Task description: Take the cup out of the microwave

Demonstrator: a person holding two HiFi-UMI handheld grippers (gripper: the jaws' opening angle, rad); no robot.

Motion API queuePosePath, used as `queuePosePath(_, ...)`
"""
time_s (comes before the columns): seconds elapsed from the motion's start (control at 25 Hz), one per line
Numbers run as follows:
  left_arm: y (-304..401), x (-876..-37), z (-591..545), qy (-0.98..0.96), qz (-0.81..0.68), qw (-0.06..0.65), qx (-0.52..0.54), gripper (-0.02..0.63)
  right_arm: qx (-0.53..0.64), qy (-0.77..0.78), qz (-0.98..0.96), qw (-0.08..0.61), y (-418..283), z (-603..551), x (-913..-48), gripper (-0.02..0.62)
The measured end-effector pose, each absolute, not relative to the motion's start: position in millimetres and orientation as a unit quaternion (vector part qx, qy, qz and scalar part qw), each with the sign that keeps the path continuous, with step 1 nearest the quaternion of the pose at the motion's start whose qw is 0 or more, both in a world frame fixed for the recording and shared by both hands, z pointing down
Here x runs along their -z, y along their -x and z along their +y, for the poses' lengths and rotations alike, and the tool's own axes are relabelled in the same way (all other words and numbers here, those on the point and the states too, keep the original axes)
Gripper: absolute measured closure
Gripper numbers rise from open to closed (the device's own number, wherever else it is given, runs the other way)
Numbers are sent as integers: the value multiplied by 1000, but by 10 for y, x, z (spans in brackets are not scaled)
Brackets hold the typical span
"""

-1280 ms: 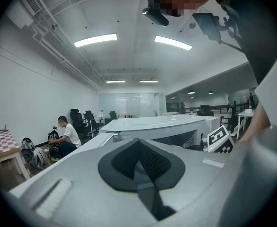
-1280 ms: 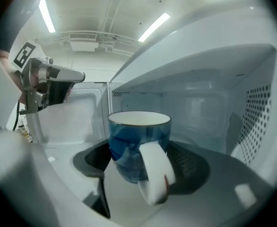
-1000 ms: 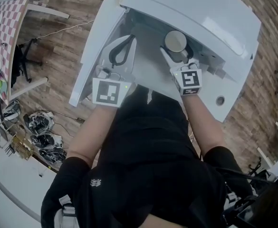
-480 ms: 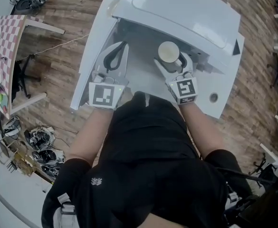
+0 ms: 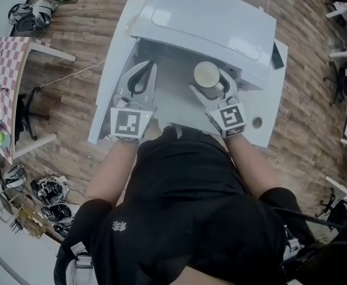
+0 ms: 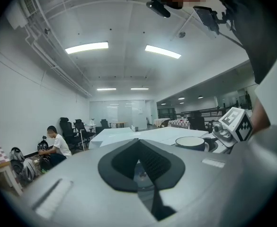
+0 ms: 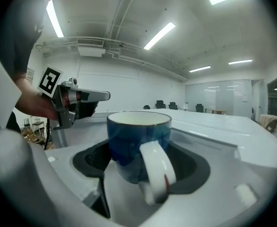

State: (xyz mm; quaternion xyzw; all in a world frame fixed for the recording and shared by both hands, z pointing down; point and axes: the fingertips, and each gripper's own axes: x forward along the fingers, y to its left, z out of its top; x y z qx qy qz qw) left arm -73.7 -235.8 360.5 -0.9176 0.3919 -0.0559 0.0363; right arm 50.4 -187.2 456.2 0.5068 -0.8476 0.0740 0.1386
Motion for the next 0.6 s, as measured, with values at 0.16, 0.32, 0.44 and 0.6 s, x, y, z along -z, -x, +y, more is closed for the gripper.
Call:
queuePosePath(0.16, 728, -3503, -2343, 916, 396, 37, 52, 600, -75, -497, -853, 140, -589, -1864, -4380, 224)
queuePosePath(0.32, 679, -3370, -2363, 917, 394, 44, 46, 600, -83, -484, -861, 134, -619, -1902, -4239, 224)
queuePosePath(0.44, 677, -3237, -2382, 916, 397, 48, 39, 600, -83, -474, -866, 132, -625, -1908, -4134, 224)
queuePosePath(0.6, 675, -3064, -2438, 914, 401, 57, 33, 600, -72, -452, -879, 135, -621, -1902, -3935, 224)
